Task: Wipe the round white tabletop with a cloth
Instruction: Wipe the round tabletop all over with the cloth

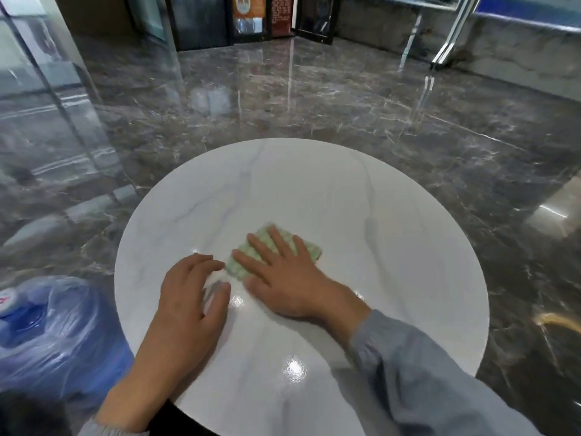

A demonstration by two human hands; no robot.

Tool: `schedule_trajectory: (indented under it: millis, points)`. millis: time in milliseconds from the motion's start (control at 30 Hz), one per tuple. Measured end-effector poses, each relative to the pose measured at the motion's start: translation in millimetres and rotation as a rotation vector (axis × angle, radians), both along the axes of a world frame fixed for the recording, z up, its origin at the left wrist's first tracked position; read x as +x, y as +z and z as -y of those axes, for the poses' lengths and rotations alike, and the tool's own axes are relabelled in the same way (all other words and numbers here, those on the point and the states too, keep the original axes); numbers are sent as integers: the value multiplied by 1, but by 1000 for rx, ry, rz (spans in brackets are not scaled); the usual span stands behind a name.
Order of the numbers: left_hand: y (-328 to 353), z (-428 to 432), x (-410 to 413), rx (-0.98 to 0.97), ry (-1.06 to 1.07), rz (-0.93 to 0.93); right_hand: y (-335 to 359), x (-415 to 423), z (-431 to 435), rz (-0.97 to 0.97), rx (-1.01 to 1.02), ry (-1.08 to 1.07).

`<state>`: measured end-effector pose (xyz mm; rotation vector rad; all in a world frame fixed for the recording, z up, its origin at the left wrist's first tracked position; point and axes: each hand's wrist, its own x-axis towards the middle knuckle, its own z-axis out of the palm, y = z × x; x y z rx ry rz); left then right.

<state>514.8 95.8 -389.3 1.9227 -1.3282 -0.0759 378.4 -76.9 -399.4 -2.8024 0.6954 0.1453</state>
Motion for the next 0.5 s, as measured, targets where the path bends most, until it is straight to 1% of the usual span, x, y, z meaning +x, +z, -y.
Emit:
schedule_trajectory:
  millis: [33, 67, 133, 200, 267, 333, 400, 433, 500]
  points:
    - [1, 2, 11, 10, 12, 46, -4, 10, -17, 17, -3, 105]
    - [2, 4, 22, 28, 21, 86, -6, 13, -24, 29, -3, 160]
    - [5, 7, 43, 102, 49, 133, -2, 13, -1, 45, 16, 151]
    - [4, 9, 58, 184, 84, 168, 5, 4, 50, 20, 25, -5]
    - [1, 11, 67, 235, 101, 198, 12, -18, 116, -24, 5, -249]
    - [-1, 12, 72, 275, 127, 201, 16, -53, 178, -74, -28, -473]
    - [-3, 12, 72, 286, 143, 204, 18, -91, 227, -93, -1, -684]
    - [-4, 11, 71, 284, 146, 205, 20, -104, 245, -101, 24, -763]
    - [-5, 10, 68, 260, 157, 191, 23, -115, 269, -116, 37, -853]
